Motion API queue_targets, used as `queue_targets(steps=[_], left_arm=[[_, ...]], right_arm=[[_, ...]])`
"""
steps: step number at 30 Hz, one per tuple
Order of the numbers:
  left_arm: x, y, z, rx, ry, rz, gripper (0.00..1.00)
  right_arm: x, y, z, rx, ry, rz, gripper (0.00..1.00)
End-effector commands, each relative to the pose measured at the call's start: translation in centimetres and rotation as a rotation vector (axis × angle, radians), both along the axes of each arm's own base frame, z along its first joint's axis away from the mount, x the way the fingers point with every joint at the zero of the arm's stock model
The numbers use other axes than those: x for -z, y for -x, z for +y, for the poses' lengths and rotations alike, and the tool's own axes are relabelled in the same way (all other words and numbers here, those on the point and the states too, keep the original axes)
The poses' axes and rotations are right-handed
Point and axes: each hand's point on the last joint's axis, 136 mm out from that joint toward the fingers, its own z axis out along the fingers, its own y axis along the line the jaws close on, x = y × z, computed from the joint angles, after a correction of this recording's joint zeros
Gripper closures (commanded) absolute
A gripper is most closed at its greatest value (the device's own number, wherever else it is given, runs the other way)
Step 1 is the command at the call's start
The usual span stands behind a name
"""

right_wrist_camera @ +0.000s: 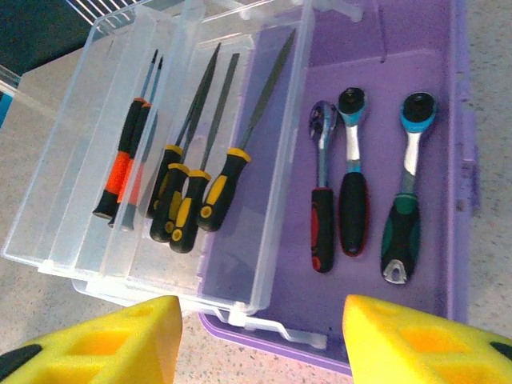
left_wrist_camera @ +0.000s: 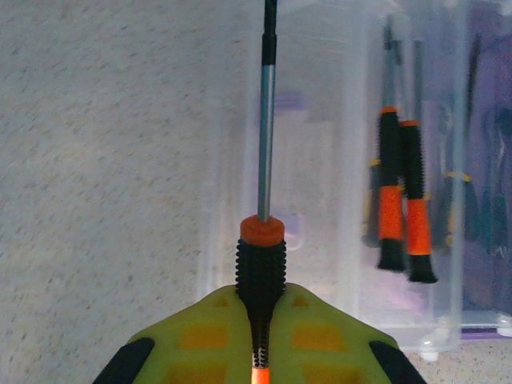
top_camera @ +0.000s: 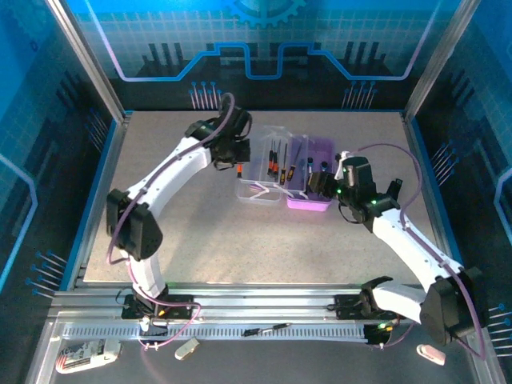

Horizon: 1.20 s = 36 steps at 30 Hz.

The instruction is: Pack the tool kit

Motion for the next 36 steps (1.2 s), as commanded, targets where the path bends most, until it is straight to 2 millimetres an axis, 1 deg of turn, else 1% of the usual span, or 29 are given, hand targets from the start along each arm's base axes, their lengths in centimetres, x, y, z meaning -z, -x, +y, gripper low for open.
queue_targets(steps=[1,4,7,9,14,20,23,26,31,34,36], left_arm=[[0.3,0.1,-1.4,0.086,-0.086,0.035,0.99],[0.6,-1.0,-3.0,0.122,-0.106,0.02,1.0],[1.1,-1.8,-4.0,0.139,-0.153,0.011,1.0],[1.6,-2.2,-4.8,0.146,-0.157,0.018,1.0],[2.2,-3.0,-6.4,0.168,-0.201,-0.012,1.0],[2.9,-3.7,-6.6,0.147,-0.217,-0.031,1.0],[3.0,-4.1,-6.8,0.147,-0.226,-0.04,1.0],[3.6,-4.4,-7.0,0.149,-0.231,-0.029,1.0],[4.8,-4.4,-7.1,0.139,-0.238,-0.011,1.0],[5.2,-4.3,-6.8,0.132,-0.249,-0.007,1.0],[5.4,-4.2,-6.7,0.13,-0.251,-0.004,0.98]], right_arm=[[0.4,0.9,-1.5,0.028,0.009,0.02,0.43],[0.3,1.3,-2.2,0.035,0.005,0.02,0.43],[0.4,1.7,-3.0,0.054,0.007,0.019,0.43],[0.4,2.0,-3.2,0.064,0.0,0.014,0.43],[0.8,2.3,-3.5,0.074,-0.011,0.019,0.43],[1.4,2.9,-3.8,0.084,-0.021,0.031,0.43],[1.5,3.2,-4.0,0.091,-0.019,0.029,0.43],[1.7,3.3,-4.2,0.097,-0.02,0.033,0.43],[1.8,3.4,-4.4,0.102,-0.012,0.04,0.43],[1.5,3.4,-4.3,0.092,-0.017,0.03,0.43],[1.5,3.4,-4.4,0.096,-0.015,0.028,0.43]])
